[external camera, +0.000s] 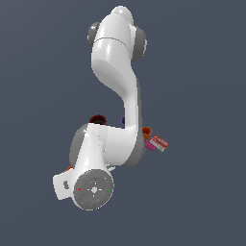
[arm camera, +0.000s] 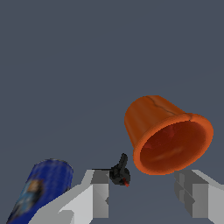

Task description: Pick up a designated object from a clutter of objects.

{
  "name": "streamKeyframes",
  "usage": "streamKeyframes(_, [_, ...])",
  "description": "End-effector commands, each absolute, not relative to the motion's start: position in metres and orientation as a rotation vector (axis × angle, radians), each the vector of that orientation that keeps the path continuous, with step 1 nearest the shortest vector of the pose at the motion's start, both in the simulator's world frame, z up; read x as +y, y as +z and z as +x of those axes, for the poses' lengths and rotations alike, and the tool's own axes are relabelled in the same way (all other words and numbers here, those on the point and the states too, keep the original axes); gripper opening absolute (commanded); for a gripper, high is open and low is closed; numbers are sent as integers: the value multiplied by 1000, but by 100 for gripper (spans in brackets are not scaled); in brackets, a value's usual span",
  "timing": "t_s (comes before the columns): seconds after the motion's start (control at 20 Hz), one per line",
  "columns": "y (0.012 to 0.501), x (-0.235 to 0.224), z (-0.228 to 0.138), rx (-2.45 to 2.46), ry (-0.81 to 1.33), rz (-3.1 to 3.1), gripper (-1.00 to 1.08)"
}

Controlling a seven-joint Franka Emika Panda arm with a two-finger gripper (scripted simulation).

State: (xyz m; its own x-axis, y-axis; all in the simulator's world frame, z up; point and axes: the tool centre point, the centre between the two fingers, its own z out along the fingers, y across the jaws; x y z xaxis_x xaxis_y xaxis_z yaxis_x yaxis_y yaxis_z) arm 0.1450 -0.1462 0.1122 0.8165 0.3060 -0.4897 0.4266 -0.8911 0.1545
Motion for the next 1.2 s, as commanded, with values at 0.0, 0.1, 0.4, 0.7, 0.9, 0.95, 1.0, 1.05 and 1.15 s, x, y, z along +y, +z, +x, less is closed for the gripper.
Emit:
streamKeyframes(0.0, [104, -150, 145, 580, -700, 2726, 28])
streamKeyframes(0.1, [98, -152, 145, 590, -714, 2715, 28])
streamKeyframes(0.4, [91, -156, 145, 604, -735, 2700, 28])
streamKeyframes(0.7, [89, -156, 144, 603, -734, 2701, 28])
streamKeyframes(0.9, [82, -159, 140, 604, -735, 2701, 28])
streamKeyframes(0.95, [79, -160, 139, 604, -735, 2701, 28])
streamKeyframes(1.0, [77, -161, 137, 604, -735, 2701, 28])
streamKeyframes(1.05, [75, -162, 136, 604, -735, 2701, 28])
streamKeyframes(1.15, [71, -164, 134, 604, -735, 2701, 28])
